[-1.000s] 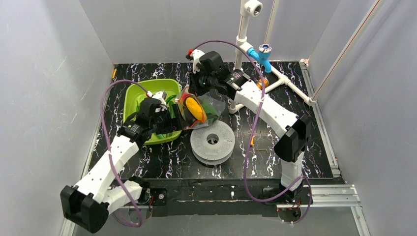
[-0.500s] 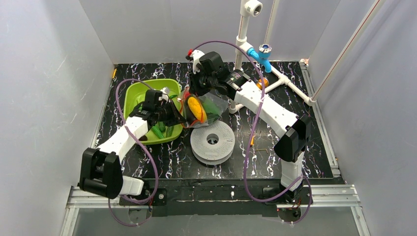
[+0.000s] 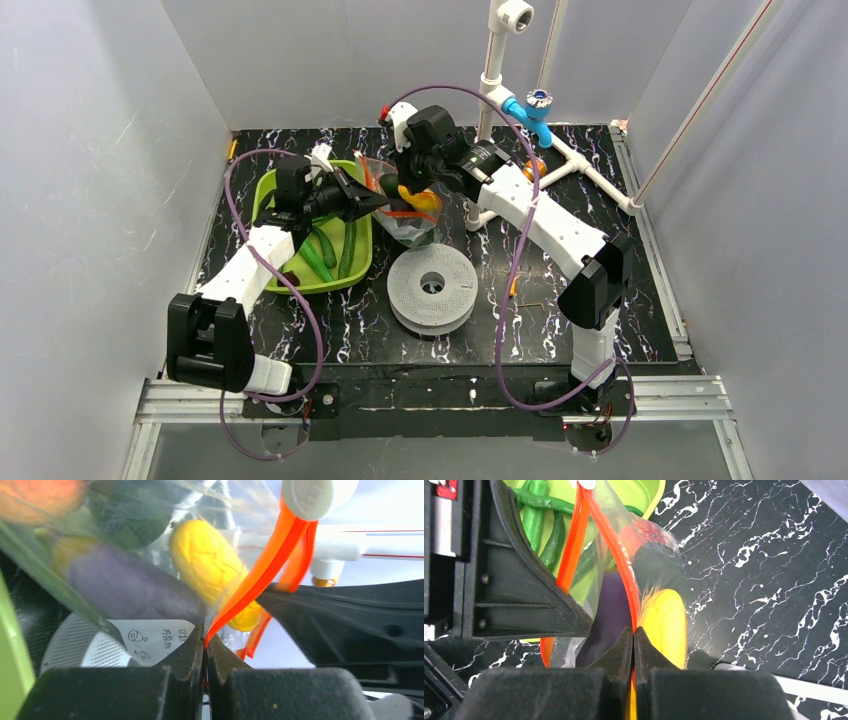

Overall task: Place the food in the zip-top bag and seal the zipper
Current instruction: Adjust the zipper food storage bag at the center of the board.

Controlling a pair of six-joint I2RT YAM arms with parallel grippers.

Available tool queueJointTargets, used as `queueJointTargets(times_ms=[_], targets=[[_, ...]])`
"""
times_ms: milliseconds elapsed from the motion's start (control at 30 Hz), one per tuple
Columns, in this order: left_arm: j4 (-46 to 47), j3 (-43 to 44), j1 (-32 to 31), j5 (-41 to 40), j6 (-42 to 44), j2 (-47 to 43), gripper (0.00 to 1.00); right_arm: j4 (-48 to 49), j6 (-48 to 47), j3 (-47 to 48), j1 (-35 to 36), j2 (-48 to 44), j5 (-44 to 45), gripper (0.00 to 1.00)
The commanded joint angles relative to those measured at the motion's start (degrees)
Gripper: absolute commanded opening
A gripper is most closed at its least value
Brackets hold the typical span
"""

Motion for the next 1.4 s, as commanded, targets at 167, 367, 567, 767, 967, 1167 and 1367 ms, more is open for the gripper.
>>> queueJointTargets(times_ms=[167, 367, 567, 767, 967, 1167, 1367], targets=[[2.3, 1.2, 0.2, -0.4, -8.1, 1.8, 0.0, 2.0, -2.4, -3.2, 0.2, -4.7, -2.6, 0.16], [3.8, -0.2, 0.2, 1.6, -10.3, 2.1, 0.0, 2.6, -3.0, -4.3, 0.2, -6.0, -2.6, 0.33], [2.2, -0.2, 0.2, 0.5, -9.3, -0.2, 0.0, 3.4, -4.3, -4.6, 0.2, -7.7, -5.7, 0.58], [1.3, 0.0, 0.2, 1.7, -9.1, 0.2, 0.0, 6.4, -5.5, -8.1, 0.2, -10.0, -5.6, 0.79], [-0.6, 0.3, 0.2, 1.8, -7.9, 0.1, 0.0, 9.0, -4.8, -12.9, -0.1, -12.8, -2.3, 0.83], [-1.3, -1.0, 0.2, 1.6, -7.4, -0.4, 0.0, 9.6, 6.6, -20.1, 0.0, -18.6, 9.3, 0.82], [-0.8, -0.7, 0.2, 1.7, -8.3, -0.4, 0.0, 15.0, 9.3, -33.8, 6.8, -26.5, 12.2, 0.81]])
